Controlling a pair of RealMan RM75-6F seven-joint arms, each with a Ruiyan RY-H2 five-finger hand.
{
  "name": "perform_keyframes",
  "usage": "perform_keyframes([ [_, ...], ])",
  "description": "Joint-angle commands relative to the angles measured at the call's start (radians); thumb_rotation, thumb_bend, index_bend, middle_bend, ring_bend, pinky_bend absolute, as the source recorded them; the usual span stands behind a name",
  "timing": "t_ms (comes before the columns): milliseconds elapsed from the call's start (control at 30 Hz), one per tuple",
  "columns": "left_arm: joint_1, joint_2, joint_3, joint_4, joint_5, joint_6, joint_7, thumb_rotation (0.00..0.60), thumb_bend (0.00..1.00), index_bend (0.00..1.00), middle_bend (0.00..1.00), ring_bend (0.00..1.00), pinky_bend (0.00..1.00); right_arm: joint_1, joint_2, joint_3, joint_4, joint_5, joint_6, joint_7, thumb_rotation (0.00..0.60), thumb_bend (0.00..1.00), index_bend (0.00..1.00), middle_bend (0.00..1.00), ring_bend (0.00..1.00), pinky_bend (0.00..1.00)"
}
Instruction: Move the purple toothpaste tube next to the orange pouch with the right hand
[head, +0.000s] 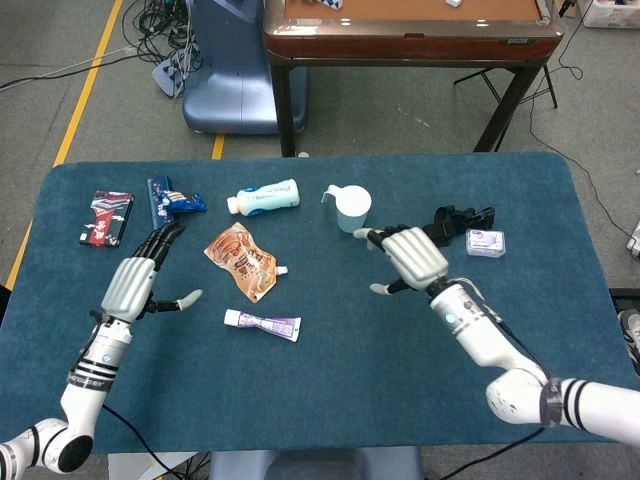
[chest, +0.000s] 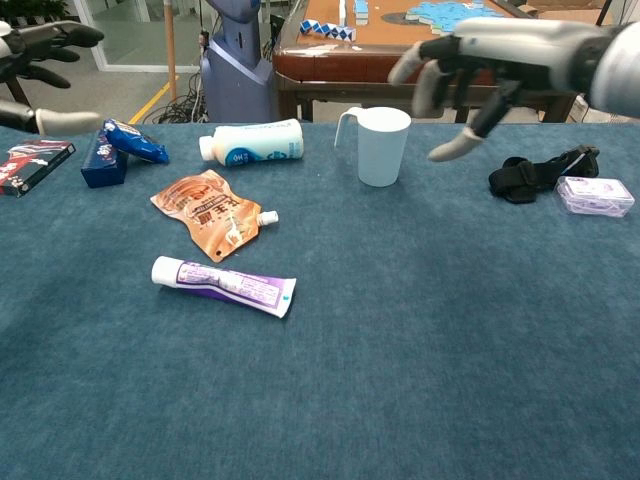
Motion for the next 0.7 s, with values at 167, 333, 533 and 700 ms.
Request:
perform_keyframes([
  [167, 0.099, 0.032, 0.050, 0.031, 0.007, 0.110, 0.125, 0.600, 0.33, 0.08, 0.12, 0.15, 0.29, -0.196, 0.093, -0.119, -0.006, -0.088, 0.183, -0.009, 0.600, 0.34, 0.47, 0.55, 0.49, 0.48],
  [333, 0.166, 0.049, 0.093, 0.014, 0.008, 0.166, 0.225, 0.600, 0.33, 0.10, 0.14, 0.16, 0.30, -0.314, 0.112, -0.164, -0.019, -0.088, 0.291, -0.038, 0.600, 0.34, 0.51, 0.57, 0.52, 0.52],
  [533, 0.243, 0.057, 0.140, -0.048, 0.021, 0.244, 0.344, 0.600, 0.33, 0.10, 0.14, 0.16, 0.30, -0.437, 0.112, -0.200, -0.051, -0.101, 0.411, -0.068, 0.600, 0.34, 0.53, 0.59, 0.52, 0.52],
  [700, 0.296, 0.047, 0.162, -0.092, 0.032, 0.307, 0.440, 0.600, 0.33, 0.09, 0.14, 0.16, 0.30, -0.521, 0.100, -0.212, -0.068, -0.111, 0.501, -0.105, 0.600, 0.34, 0.54, 0.61, 0.53, 0.52],
])
